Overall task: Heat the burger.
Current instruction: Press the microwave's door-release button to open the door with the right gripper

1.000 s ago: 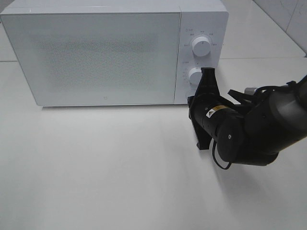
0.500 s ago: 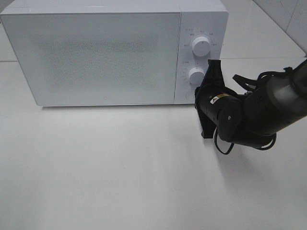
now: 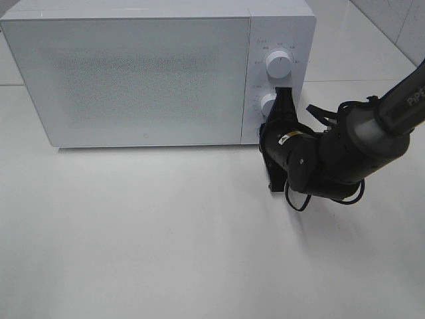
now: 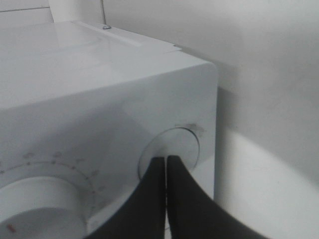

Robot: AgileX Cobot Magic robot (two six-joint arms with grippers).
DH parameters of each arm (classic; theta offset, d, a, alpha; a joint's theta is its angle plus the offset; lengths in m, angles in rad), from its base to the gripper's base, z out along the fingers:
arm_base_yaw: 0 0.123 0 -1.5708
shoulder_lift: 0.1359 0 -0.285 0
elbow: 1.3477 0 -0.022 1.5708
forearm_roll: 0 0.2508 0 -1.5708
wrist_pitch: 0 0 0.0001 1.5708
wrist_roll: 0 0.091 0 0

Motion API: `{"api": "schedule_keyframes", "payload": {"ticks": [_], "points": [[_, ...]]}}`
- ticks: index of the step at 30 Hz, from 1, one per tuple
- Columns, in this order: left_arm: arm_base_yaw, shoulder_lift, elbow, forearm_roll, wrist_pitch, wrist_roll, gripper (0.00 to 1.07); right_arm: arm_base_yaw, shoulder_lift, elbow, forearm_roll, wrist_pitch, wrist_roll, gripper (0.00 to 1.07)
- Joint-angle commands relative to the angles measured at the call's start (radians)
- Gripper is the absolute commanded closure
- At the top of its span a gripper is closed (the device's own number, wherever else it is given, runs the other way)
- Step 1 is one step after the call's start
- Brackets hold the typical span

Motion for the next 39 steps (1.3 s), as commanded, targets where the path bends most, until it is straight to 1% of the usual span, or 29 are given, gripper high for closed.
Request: {"api": "schedule_keyframes", "payload": {"ticks": [1,5,12,19,20,22,23,25,30,31,34,39], "points": [[0.0,-0.022,0.004,-0.002,-0.01,0.004,0.07,-0.005,0.008,-0.02,-0.007,-0.007,0.001,1.07],[0.0,-0.022,0.004,-0.002,-0.01,0.004,0.07,-0.005,0.014,-0.02,0.023,-0.036,-0.015,1.07],[0.0,-0.022,0.004,-0.002,-0.01,0.004,0.07,-0.017,0.014,-0.022,0.035,-0.082,-0.026,1.07],[0.0,-0.022,0.004,-0.002,-0.01,0.004,0.07,-0.017,0.026,-0.053,0.046,-0.128,-0.037,1.07],[0.0,-0.022,0.004,-0.002,-0.01,0.004,0.07,-0.017,0.026,-0.055,0.047,-0.172,-0.037,1.07],[0.0,-0.022,0.004,-0.002,-0.01,0.004,0.07,-0.017,0.026,-0.055,0.048,-0.2,-0.038,1.07],[0.0,-0.022,0.004,-0.002,-0.01,0.004,0.07,-0.017,0.026,-0.056,0.049,-0.259,-0.057,1.07],[0.0,-0.022,0.004,-0.002,-0.01,0.004,0.07,-0.017,0.026,-0.059,0.052,-0.28,-0.064,1.07],[0.0,-0.022,0.004,-0.002,-0.01,0.004,0.07,-0.03,0.026,-0.1,0.068,-0.287,-0.131,1.07],[0.0,-0.022,0.004,-0.002,-0.01,0.004,0.07,-0.043,0.026,-0.123,0.069,-0.287,-0.154,1.07],[0.0,-0.022,0.004,-0.002,-0.01,0.004,0.07,-0.062,0.027,-0.15,0.065,-0.281,-0.181,1.07],[0.0,-0.022,0.004,-0.002,-0.01,0.004,0.07,-0.07,0.035,-0.182,0.071,-0.26,-0.184,1.07]]}}
